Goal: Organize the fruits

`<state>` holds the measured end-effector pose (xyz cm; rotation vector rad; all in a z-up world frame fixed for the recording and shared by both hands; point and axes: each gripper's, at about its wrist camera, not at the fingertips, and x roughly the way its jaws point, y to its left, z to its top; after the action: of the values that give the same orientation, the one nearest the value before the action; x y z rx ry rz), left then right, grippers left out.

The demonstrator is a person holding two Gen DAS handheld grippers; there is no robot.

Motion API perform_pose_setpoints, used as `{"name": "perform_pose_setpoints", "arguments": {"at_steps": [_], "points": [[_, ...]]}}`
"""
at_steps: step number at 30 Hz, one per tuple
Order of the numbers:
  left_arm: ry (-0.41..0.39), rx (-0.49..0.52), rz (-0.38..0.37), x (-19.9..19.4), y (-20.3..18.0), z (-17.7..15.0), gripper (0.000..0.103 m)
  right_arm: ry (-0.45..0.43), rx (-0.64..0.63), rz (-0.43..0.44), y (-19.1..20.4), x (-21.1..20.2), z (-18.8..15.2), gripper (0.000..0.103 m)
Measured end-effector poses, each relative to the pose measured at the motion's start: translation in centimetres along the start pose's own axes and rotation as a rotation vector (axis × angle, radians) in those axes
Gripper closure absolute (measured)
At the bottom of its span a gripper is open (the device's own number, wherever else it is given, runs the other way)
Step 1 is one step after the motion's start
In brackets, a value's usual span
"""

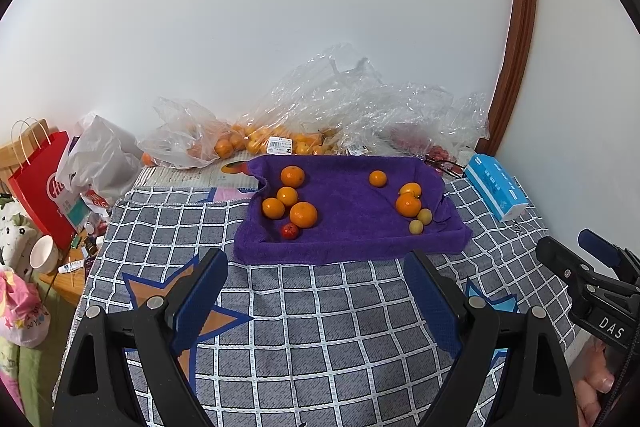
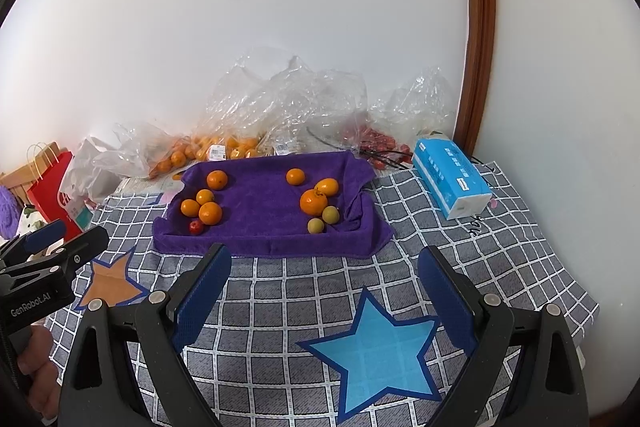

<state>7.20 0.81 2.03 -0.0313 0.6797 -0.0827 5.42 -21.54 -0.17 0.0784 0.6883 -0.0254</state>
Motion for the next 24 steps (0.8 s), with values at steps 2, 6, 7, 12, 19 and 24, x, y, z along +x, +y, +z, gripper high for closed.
{"name": "perform_pose_setpoints", "arguments": {"at_steps": [2, 6, 7, 12, 19, 24], "points": [[0.001, -0.001, -0.001, 0.01, 0.06, 0.02, 0.013, -0.001, 0.000, 0.001, 0.01, -0.01, 0.00, 0.009], [0.003, -0.002, -0.003, 0.06, 0.18, 0.03, 0.013, -0.001, 0.000, 0.001, 0.05, -0.06, 0.01, 0.009], [0.002, -0.002, -0.001, 0.06, 0.17, 0.03, 0.013, -0.002, 0.000, 0.001, 0.05, -0.10, 0.03, 0.009], [0.002, -0.002, -0.001, 0.06, 0.13, 0.02, 0.013, -0.003, 0.000, 0.000, 0.10, -0.06, -0.01, 0.009], [0.003, -0.004, -0.002, 0.10, 0.20, -0.06, 0.013, -0.004, 0.001, 0.000, 0.08, -0.10, -0.04, 0.009], [0.003, -0.005, -0.002, 0.09, 0.21, -0.04, 0.013, -0.005, 0.000, 0.001, 0.00, -0.10, 0.04, 0.009]]}}
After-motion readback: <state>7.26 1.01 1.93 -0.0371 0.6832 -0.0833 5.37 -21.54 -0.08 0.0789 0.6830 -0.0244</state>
